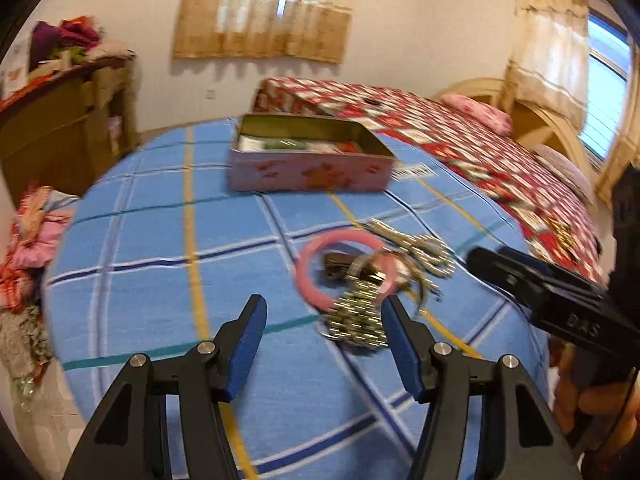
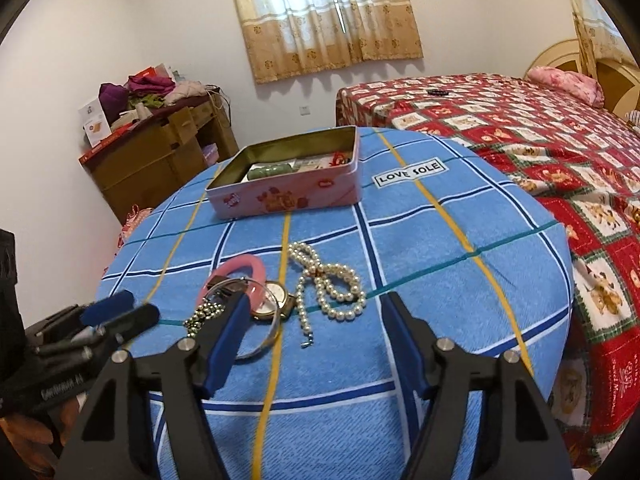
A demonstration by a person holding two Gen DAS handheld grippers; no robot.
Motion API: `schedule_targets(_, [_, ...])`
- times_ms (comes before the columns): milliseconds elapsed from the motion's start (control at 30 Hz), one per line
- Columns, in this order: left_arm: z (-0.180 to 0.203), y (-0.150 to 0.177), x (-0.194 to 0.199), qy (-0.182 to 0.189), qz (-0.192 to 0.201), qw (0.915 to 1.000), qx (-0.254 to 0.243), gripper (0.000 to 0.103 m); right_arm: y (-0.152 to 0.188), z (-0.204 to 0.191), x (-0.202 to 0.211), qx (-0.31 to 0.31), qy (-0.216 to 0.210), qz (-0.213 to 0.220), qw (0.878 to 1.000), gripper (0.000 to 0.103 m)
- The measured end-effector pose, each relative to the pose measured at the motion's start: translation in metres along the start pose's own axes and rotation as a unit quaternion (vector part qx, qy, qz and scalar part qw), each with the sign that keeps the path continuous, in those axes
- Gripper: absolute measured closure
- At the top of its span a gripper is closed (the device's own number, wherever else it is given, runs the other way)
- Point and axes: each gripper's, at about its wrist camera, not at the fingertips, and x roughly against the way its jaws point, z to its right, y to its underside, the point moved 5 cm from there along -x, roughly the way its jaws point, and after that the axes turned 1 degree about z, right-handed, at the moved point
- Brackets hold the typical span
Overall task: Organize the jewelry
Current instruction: 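Grasp the silver bead chain with the left gripper and lift it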
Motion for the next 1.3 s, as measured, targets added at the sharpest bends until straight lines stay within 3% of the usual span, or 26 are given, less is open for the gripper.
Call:
schedule_targets(100, [0.009,-0.002,-0.006,0.017,-0.006,0.9998,0.005,0.043,0.0,0.002,0.001,-0.006,-0.001,0.0,1.0,0.032])
schedule_targets(300, [0.019,0.002,-0.023,0.007,-0.034,0.9994,-0.006,0.047,-0.001,0.009,0.003,-0.016,-0.004,0.002,1.0,0.032])
schedule_targets(367, [0.021,0.005,-0.03,0.0,-0.044,0.9989,-0.016,0.062,0.0,0.012,0.003,-0.023,-0.006,0.001,1.0,0.032])
schedule_targets(433, [0.022,0.009,-0.036,0.0,-0.051,0.9984,-0.024,0.071,0.001,0.013,0.002,-0.029,-0.009,-0.003,1.0,0.032])
schedule_targets(500, [0.022,0.009,-0.036,-0.002,-0.048,0.9985,-0.028,0.073,0.002,0.014,0.001,-0.03,-0.009,-0.005,0.999,0.032])
schedule_targets(600, [0.019,0.006,-0.029,0.004,-0.038,0.999,-0.023,0.087,0.002,0.015,0.003,-0.031,-0.009,-0.004,0.999,0.032])
schedule_targets(833, [0.019,-0.016,0.01,0.035,0.022,0.9985,-0.036,0.09,0.002,0.013,0.003,-0.035,-0.009,-0.006,0.999,0.032])
schedule_targets(1067, [-0.009,-0.038,0.041,0.036,0.068,0.997,-0.001,0.091,0.002,0.007,0.003,-0.025,-0.011,-0.009,1.0,0.032])
schedule_targets(1133, [-0.012,-0.037,0.04,0.042,0.059,0.9974,-0.003,0.091,0.004,0.004,0.001,-0.02,-0.014,-0.013,1.0,0.032])
schedule_targets(1300, [0.01,-0.01,0.011,0.065,-0.021,0.9958,-0.06,0.088,0.007,-0.002,-0.002,-0.017,-0.02,-0.022,0.999,0.032])
